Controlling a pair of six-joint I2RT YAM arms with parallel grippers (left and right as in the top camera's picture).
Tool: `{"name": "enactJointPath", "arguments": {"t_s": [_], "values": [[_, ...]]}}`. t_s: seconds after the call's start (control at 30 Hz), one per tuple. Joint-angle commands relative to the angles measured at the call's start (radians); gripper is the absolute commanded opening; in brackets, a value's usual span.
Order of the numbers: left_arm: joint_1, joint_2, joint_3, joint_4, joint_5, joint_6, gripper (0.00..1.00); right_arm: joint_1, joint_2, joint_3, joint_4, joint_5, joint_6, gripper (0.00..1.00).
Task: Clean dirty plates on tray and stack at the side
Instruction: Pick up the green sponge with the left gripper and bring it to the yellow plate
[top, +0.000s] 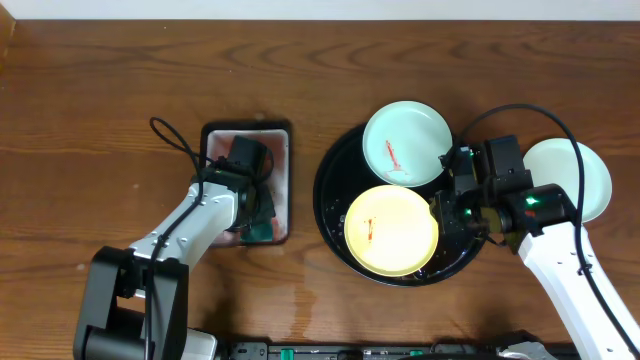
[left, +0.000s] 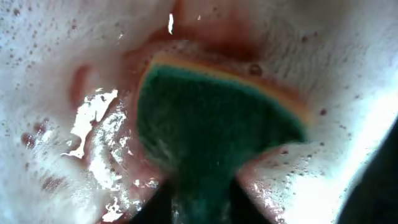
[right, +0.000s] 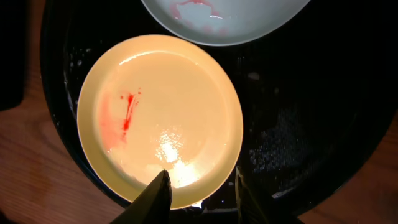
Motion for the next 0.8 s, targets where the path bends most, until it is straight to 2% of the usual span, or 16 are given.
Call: {"name": "enactJointPath", "arguments": {"t_s": [0.0,0.2,0.43,0.63,0.77], "values": [[0.000,0.017,-0.018,-0.005,-0.005,0.001,0.08,-0.006,-0.005,0.006,-0.010,-0.010,-0.001,0.31],[0.000,-0.018,0.079,-0.126,-0.006,0.001,0.07,-0.008,0.009,0.005,-0.010,0.055,0.094,0.31],[0.000,-0.063,0.237,-0.293,-0.013,0.049,0.08,-0.028,0.092,0.005,-0.018,0.056,0.103,0.29],[0.000,-0.095,0.261,-0.314,-0.013,0.057,0.08,-0.048,0.157,0.005,-0.021,0.056,0.103,0.28],[0.000,-0.095,0.261,-0.314,-0.013,0.057,0.07,-0.050,0.189,0.005,-0.014,0.039,0.069,0.23]]}}
